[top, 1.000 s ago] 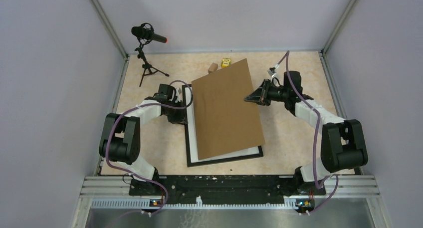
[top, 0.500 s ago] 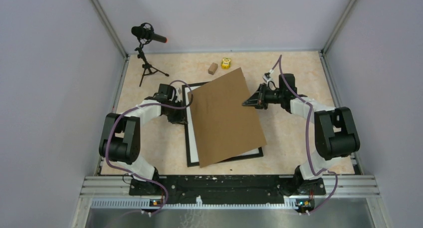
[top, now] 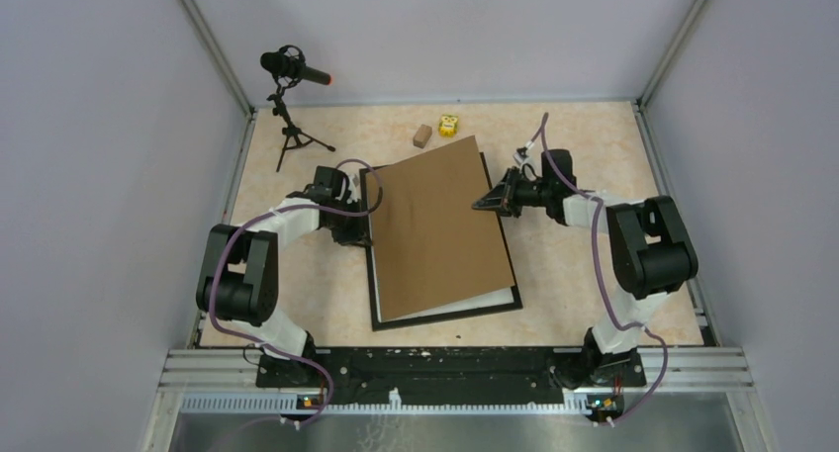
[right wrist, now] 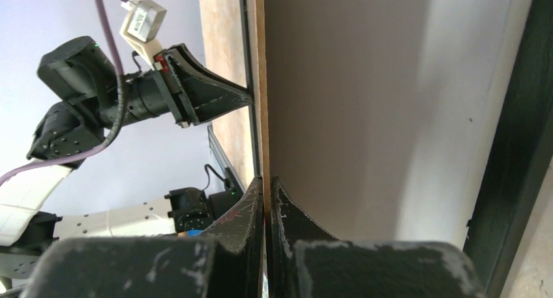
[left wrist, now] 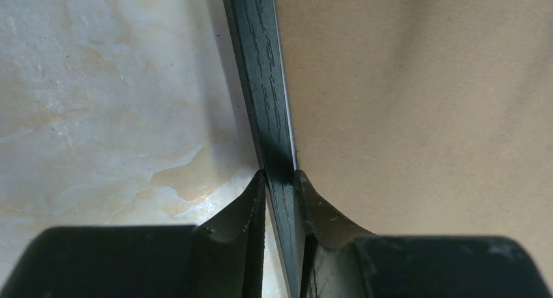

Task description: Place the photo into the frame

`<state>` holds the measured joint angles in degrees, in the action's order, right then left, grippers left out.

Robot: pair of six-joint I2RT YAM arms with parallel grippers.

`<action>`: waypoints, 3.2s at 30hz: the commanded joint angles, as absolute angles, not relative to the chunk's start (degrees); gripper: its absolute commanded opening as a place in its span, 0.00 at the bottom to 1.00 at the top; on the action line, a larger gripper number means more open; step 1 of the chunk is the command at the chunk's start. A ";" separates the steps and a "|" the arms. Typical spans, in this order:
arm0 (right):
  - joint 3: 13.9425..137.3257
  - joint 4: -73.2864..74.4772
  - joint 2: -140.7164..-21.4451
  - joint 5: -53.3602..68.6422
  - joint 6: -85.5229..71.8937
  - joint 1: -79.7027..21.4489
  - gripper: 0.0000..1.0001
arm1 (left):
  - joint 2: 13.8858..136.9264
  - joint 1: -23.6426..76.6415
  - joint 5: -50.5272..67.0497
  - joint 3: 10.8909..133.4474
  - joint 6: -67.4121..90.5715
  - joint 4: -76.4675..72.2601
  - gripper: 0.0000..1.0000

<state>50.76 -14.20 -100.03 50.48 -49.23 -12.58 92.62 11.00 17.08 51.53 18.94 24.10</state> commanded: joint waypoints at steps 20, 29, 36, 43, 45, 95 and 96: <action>57.49 5.22 -100.40 41.63 -32.30 -15.82 0.30 | 84.46 11.44 19.21 48.31 20.28 24.82 0.58; 66.12 24.05 -100.52 25.56 -21.43 -20.42 0.56 | 81.99 10.72 20.71 50.66 21.78 26.10 0.74; 71.40 32.66 -101.04 10.34 -16.10 -21.27 0.82 | 79.89 10.06 19.54 51.12 23.26 26.75 0.88; 63.84 25.75 -98.00 15.03 -18.41 -21.27 0.87 | 80.88 8.93 24.17 47.76 24.35 24.43 0.98; 62.13 25.15 -97.54 16.20 -19.38 -21.26 0.80 | 81.68 8.88 25.64 46.92 24.75 24.01 0.97; 46.16 21.97 -79.84 19.75 -25.09 -29.70 0.76 | 88.54 8.96 30.57 44.20 23.89 21.30 0.99; 44.50 19.57 -79.03 21.24 -25.85 -29.71 0.77 | 88.72 8.96 31.35 43.97 24.11 20.97 0.99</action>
